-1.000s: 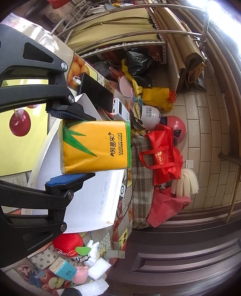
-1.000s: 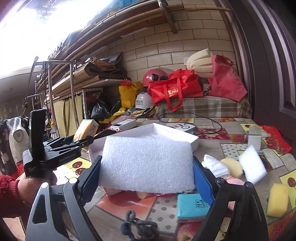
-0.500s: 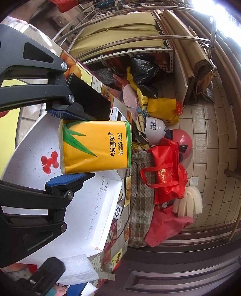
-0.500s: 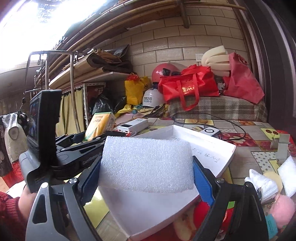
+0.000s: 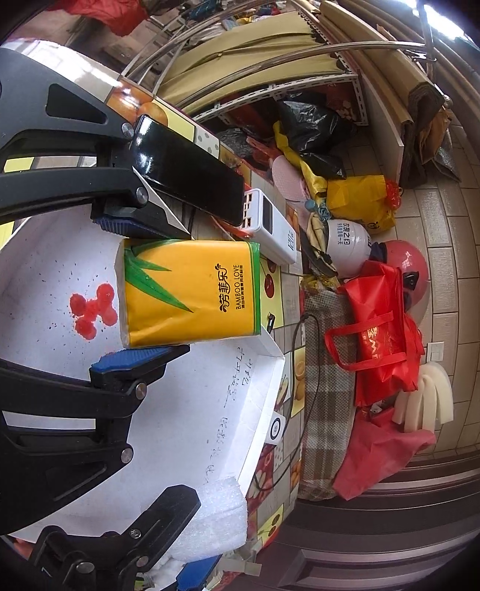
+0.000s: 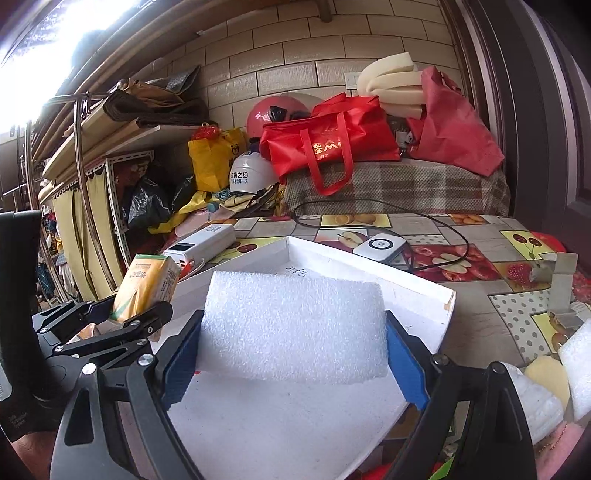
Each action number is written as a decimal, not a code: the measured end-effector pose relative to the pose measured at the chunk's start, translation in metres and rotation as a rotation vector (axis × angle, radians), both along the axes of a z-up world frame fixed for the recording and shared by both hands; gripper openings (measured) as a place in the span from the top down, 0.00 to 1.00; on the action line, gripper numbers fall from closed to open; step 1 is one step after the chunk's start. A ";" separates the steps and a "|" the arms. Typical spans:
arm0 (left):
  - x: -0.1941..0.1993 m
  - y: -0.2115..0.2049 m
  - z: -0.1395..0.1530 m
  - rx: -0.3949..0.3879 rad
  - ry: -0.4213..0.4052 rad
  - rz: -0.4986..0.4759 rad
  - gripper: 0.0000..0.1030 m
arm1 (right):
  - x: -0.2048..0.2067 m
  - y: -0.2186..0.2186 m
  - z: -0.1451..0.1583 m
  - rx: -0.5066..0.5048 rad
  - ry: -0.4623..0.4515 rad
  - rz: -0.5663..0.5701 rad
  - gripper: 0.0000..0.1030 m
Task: Organize soft objects
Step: 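Open both grippers to drop the foam block and tissue pack into the tray, then grasp the knotted rope toy with the left gripper while the right gripper grasps the yellow sponge, then carry the rope toy and sponge into the tray and open both grippers, then withdraw both open grippers from the tray back toward the table, then grasp the pink fluffy ball with the right gripper while the left gripper grasps the blue tissue pack, then carry the pink ball and blue tissue pack with both grippers toward the tray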
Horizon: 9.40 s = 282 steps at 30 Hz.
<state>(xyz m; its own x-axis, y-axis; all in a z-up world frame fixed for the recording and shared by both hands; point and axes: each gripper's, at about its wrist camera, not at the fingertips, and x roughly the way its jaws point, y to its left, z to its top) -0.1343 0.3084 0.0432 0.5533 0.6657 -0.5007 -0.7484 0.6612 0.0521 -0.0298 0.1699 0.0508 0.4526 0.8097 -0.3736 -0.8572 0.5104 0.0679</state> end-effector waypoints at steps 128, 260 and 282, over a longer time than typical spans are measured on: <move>-0.019 -0.057 0.002 0.000 -0.097 -0.029 0.72 | -0.011 -0.064 0.002 0.025 -0.045 0.091 0.62; 0.109 -0.284 -0.013 -0.040 0.185 -0.807 0.53 | 0.140 -0.270 -0.032 -0.131 0.335 -0.227 0.45; 0.046 -0.265 0.017 0.147 -0.079 -0.693 0.52 | 0.071 -0.262 0.007 0.054 -0.061 -0.242 0.45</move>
<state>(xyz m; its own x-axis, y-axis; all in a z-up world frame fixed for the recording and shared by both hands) -0.0882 0.0435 0.0599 0.9044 0.2053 -0.3741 -0.1636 0.9765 0.1403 0.0411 -0.0919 0.0573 0.6559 0.6933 -0.2987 -0.7140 0.6982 0.0526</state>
